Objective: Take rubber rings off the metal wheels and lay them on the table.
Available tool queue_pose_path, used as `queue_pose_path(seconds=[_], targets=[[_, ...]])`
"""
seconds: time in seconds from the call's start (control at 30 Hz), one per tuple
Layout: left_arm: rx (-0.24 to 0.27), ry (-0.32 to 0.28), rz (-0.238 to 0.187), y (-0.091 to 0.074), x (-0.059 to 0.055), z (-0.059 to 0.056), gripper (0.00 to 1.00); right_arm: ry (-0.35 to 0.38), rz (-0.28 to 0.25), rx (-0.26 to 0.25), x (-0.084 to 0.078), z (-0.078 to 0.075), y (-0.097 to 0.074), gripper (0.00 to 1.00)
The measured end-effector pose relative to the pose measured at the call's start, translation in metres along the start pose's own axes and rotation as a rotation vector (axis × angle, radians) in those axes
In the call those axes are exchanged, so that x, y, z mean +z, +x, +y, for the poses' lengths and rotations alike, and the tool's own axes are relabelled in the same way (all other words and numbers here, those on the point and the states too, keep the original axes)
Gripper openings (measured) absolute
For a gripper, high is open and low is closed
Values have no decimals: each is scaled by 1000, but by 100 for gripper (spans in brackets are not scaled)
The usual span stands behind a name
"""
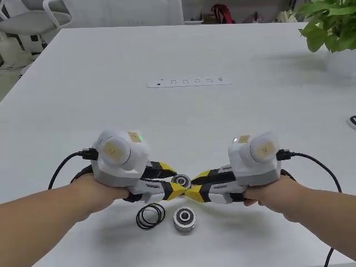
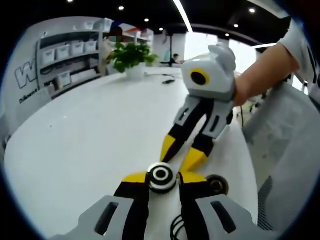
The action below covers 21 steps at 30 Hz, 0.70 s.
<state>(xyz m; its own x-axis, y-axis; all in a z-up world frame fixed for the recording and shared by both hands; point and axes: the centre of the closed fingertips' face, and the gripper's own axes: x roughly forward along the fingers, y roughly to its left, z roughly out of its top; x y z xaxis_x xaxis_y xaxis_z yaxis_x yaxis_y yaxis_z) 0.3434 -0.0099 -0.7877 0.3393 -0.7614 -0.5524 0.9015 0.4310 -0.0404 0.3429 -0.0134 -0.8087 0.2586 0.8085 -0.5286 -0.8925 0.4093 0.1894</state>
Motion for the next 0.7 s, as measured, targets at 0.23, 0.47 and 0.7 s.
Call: queue_pose_path(seconds=[0.23, 0.47, 0.7], targets=[[11, 4, 13, 2, -2, 1, 19, 0, -2, 0, 0, 0, 0, 17], [22, 24, 15, 4, -2, 2, 16, -1, -3, 0, 0, 1, 0, 16], [43, 29, 13, 4, -3, 4, 14, -7, -2, -2, 0, 1, -1, 17]])
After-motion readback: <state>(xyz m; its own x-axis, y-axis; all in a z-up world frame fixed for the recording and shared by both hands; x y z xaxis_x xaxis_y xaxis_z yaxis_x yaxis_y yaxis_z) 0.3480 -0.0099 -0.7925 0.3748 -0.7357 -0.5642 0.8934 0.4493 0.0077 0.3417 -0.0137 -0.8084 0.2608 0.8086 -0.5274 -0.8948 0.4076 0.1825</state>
